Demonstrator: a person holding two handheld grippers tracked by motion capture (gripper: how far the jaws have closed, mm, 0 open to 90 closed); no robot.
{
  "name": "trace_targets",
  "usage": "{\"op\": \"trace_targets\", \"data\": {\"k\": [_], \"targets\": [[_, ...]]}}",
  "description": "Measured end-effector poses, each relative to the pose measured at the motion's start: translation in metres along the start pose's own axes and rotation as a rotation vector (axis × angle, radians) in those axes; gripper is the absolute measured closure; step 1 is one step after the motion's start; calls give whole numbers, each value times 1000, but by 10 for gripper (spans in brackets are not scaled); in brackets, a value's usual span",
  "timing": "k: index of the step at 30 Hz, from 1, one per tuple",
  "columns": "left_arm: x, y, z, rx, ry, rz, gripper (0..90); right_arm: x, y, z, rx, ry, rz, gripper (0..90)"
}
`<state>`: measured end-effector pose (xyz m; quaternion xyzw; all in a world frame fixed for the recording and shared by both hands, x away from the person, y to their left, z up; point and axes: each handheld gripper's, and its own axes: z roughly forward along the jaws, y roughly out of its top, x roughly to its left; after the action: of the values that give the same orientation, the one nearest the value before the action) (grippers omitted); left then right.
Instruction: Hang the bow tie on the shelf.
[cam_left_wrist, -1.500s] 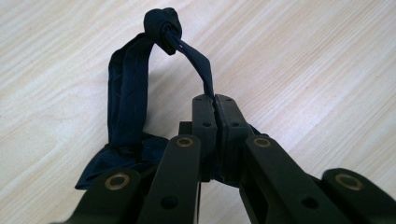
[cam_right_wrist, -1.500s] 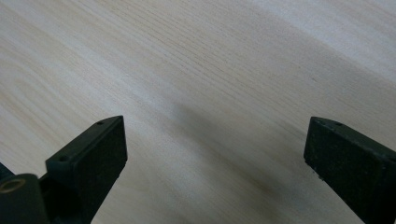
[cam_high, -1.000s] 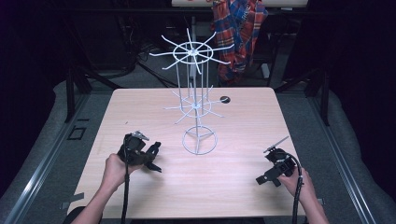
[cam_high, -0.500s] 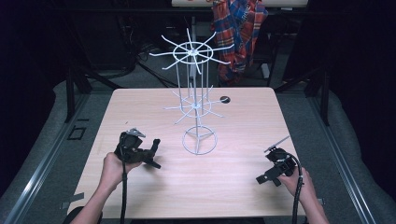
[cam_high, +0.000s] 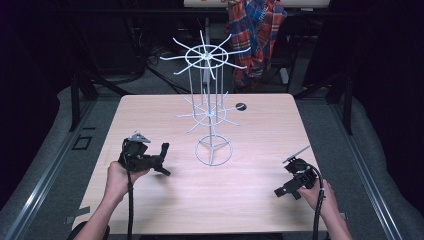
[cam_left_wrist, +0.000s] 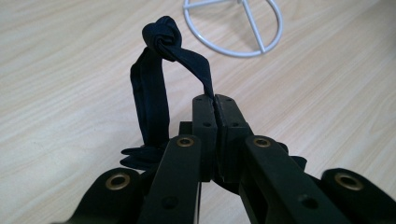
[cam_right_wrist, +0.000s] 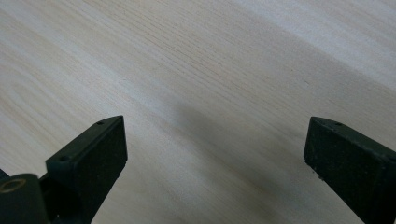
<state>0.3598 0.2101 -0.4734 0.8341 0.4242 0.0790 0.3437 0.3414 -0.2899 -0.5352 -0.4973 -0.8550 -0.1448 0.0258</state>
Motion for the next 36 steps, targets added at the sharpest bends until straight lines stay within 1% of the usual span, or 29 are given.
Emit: {"op": "trace_targets", "data": {"k": [4,5,6,7,8,9,13,20,23,24,25,26,28,32,35,36], "targets": [[3,3,-5,-41,15,-10,882,0,0,0,0,0,0,57],[4,3,-6,-47,17,-10,882,1,-1,2,-26,6,21,57],[5,4,-7,-52,18,-15,882,0,0,0,-3,2,2,57],[6,4,-7,-57,18,-20,882,0,0,0,4,1,-8,57],[7,4,-8,-58,19,-19,882,0,0,1,-3,1,-3,57],[7,4,-8,-68,19,-28,882,0,0,1,-4,1,-1,57],[10,6,-9,-85,23,-36,882,1,0,1,-1,0,0,57],[12,12,-11,-125,32,-41,882,1,0,1,-1,2,5,57],[14,15,-10,-134,29,-47,882,1,0,1,-1,3,3,57],[14,16,-10,-127,23,-47,882,1,0,1,-1,3,3,57],[14,17,-9,-140,24,-55,882,0,0,1,-1,4,3,57],[15,18,-9,-136,17,-56,882,0,0,1,-1,4,2,57],[16,21,-8,-140,17,-59,881,0,0,1,-5,2,1,57],[17,25,-5,-149,19,-61,881,0,0,1,0,3,-3,57],[18,29,-3,-144,14,-59,881,0,0,1,-1,2,-1,57],[18,30,-3,-154,15,-61,881,0,0,1,0,2,-1,57]]}}
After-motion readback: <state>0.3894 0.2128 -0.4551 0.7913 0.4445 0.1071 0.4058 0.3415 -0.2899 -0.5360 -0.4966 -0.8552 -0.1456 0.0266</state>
